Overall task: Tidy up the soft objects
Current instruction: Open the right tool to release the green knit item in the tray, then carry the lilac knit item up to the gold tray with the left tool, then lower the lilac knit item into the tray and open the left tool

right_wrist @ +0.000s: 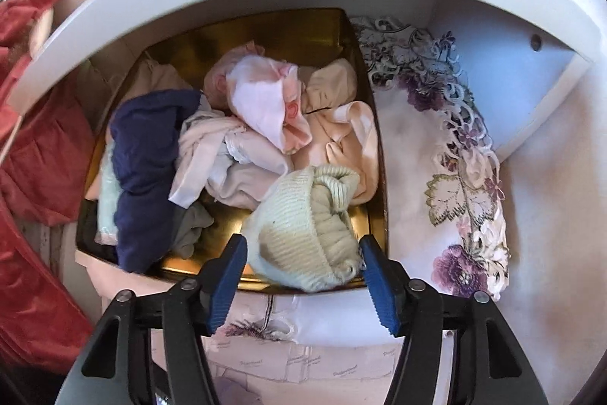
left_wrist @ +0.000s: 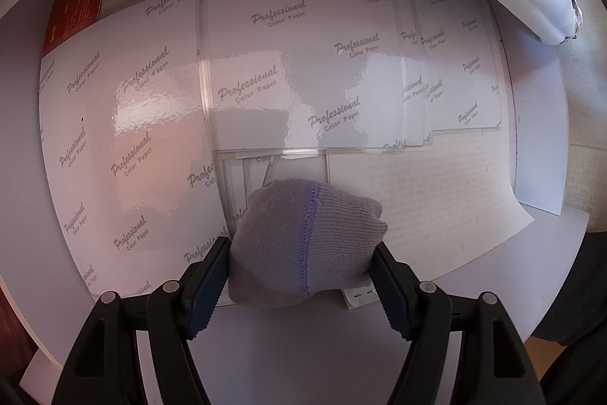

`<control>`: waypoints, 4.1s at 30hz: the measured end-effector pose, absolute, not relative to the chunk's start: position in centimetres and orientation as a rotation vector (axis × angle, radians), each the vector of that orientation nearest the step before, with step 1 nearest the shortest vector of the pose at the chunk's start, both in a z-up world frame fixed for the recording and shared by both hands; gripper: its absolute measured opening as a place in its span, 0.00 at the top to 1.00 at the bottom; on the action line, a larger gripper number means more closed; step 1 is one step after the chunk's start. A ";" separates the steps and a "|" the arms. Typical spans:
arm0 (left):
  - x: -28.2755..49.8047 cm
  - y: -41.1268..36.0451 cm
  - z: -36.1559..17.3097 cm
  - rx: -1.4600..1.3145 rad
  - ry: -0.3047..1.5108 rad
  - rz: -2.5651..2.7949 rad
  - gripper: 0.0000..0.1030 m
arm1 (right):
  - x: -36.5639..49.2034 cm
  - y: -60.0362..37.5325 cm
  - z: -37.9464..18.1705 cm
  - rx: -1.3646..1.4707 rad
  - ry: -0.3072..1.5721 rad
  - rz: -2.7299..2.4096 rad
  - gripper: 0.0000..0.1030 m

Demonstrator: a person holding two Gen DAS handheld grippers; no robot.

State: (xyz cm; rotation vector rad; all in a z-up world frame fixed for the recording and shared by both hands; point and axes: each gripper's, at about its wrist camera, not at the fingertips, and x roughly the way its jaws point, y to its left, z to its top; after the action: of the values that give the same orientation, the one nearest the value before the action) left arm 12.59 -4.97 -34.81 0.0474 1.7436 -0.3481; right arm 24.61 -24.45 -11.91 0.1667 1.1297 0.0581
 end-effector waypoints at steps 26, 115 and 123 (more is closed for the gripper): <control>13.0 -3.6 -32.7 0.058 1.659 -0.332 0.39 | 12.3 -25.7 -24.8 0.126 1.501 -0.164 0.27; 26.0 -5.9 -11.8 -0.167 1.044 -0.349 0.39 | 10.8 -20.8 -29.0 0.157 1.632 -0.013 0.27; 27.0 -7.9 -15.6 -0.115 1.102 -0.352 0.35 | 10.8 -20.3 -29.1 0.171 1.631 -0.004 0.27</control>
State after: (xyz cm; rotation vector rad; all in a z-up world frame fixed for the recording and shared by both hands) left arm 27.03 -7.93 -15.60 -0.1148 1.1022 -0.3518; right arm 10.76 -20.34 -29.11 0.1708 1.6306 -0.0043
